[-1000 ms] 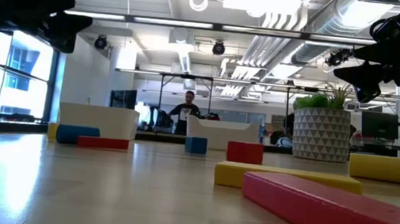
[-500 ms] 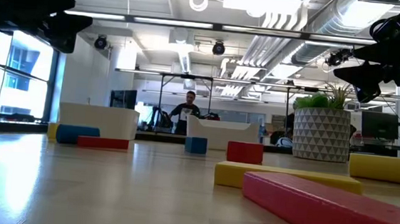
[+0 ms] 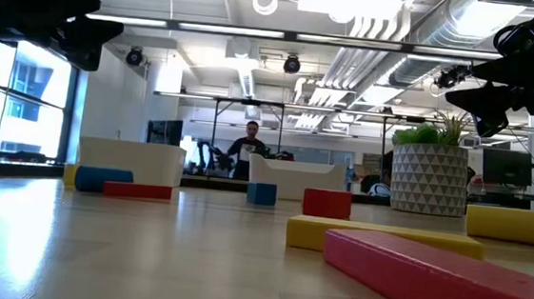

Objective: Sort & place blocks by color

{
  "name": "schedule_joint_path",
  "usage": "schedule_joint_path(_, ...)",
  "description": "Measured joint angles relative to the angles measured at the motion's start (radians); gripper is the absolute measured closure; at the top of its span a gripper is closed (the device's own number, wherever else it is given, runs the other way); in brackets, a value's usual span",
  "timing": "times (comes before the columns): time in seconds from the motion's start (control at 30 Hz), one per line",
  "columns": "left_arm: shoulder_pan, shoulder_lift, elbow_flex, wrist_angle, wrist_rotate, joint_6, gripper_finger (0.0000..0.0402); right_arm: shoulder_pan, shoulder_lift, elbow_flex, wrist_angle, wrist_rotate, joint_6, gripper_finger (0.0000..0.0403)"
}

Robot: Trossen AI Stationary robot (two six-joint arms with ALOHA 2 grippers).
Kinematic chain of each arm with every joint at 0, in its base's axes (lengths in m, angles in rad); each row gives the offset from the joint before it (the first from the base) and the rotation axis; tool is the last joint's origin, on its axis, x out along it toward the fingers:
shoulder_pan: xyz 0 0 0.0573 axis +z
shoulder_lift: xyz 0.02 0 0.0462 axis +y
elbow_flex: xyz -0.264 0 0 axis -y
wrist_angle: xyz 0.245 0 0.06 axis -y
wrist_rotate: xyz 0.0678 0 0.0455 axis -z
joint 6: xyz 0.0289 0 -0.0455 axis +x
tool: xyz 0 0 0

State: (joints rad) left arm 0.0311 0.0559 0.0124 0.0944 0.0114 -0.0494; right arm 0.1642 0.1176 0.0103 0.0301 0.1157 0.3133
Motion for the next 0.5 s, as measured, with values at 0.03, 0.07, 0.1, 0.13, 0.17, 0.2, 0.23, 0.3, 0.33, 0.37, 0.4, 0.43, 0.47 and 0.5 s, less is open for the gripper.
schedule_joint_path(0.03,0.0,0.0,0.0,0.0,0.0,0.0,0.0195,0.0,0.0,0.0,0.0,0.0,0.0,0.0181)
schedule_joint_path(0.07,0.0,0.0,0.0,0.0,0.0,0.0,0.0195,0.0,0.0,0.0,0.0,0.0,0.0,0.0181)
schedule_joint_path(0.1,0.0,0.0,0.0,0.0,0.0,0.0,0.0195,0.0,0.0,0.0,0.0,0.0,0.0,0.0181)
schedule_joint_path(0.13,0.0,0.0,0.0,0.0,0.0,0.0,0.0195,0.0,0.0,0.0,0.0,0.004,0.003,0.0181)
schedule_joint_path(0.17,0.0,0.0,0.0,0.0,0.0,0.0,0.0195,0.0,0.0,0.0,0.001,0.013,0.012,0.0181)
schedule_joint_path(0.2,0.0,0.0,0.0,0.0,0.0,0.0,0.0195,0.0,0.0,0.0,0.003,0.023,0.025,0.0181)
schedule_joint_path(0.23,0.0,0.0,0.0,0.0,0.0,0.0,0.0195,0.0,0.0,0.0,0.003,0.026,0.026,0.0181)
schedule_joint_path(0.3,0.0,0.0,0.0,0.0,0.0,0.0,0.0195,0.0,0.0,0.0,0.003,0.024,0.021,0.0181)
schedule_joint_path(0.33,0.0,0.0,0.0,0.0,0.0,0.0,0.0195,0.0,0.0,0.0,0.003,0.024,0.022,0.0181)
schedule_joint_path(0.37,0.0,0.0,0.0,0.0,0.0,0.0,0.0195,0.0,0.0,0.0,0.003,0.024,0.024,0.0181)
schedule_joint_path(0.4,0.0,0.0,0.0,0.0,0.0,0.0,0.0195,0.0,0.0,0.0,0.003,0.023,0.026,0.0181)
schedule_joint_path(0.43,0.0,0.0,0.0,0.0,0.0,0.0,0.0195,0.0,0.0,0.0,0.003,0.024,0.026,0.0181)
schedule_joint_path(0.47,0.0,0.0,0.0,0.0,0.0,0.0,0.0195,0.0,0.0,0.0,0.003,0.024,0.024,0.0181)
schedule_joint_path(0.5,0.0,0.0,0.0,0.0,0.0,0.0,0.0195,0.0,0.0,0.0,0.003,0.023,0.021,0.0181)
